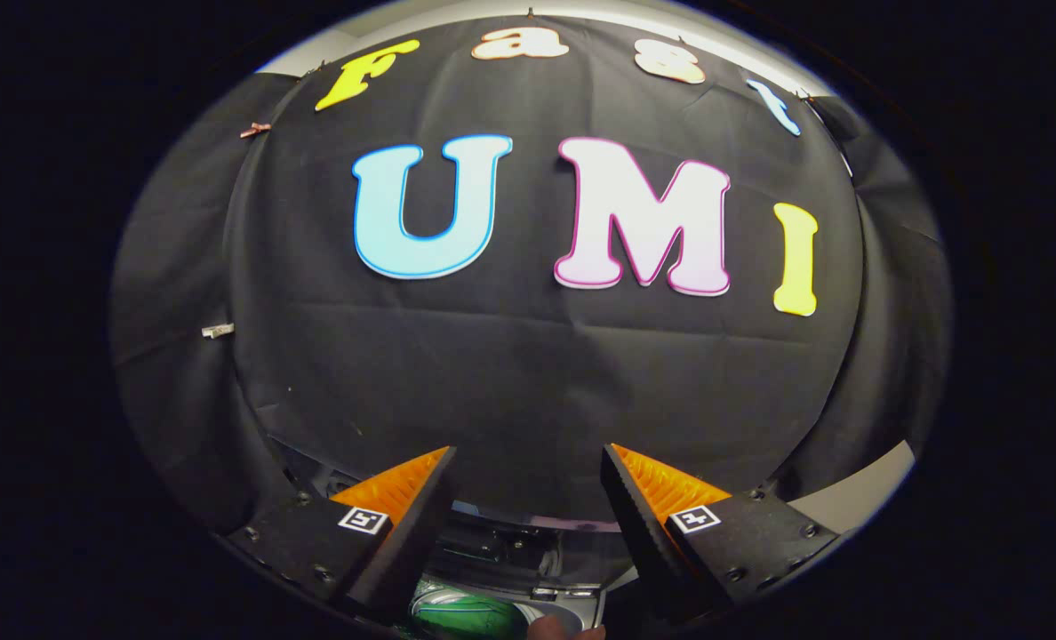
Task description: Put the clothes into the washing machine and then close the washing machine lid.
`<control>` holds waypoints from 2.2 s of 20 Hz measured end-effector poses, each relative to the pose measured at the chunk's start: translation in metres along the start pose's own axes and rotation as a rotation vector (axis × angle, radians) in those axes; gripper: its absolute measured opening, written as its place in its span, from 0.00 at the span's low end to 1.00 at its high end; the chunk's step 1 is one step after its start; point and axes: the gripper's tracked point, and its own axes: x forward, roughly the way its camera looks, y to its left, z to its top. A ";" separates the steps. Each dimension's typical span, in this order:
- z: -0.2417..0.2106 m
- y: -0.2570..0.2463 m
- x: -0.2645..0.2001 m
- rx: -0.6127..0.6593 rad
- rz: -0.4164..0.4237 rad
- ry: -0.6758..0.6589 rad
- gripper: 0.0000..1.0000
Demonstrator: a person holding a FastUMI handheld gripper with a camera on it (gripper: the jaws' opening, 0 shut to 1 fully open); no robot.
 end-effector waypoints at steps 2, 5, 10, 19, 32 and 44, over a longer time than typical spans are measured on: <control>-0.017 0.001 0.018 0.000 -0.010 0.039 0.99; -0.027 0.000 0.036 0.039 -0.021 0.065 0.99; -0.045 0.008 0.024 0.134 0.020 0.161 1.00; -0.060 0.015 -0.037 0.125 0.039 0.098 1.00; -0.111 0.034 -0.126 0.086 0.123 0.071 0.99; -0.061 0.023 -0.243 0.043 0.129 -0.210 0.99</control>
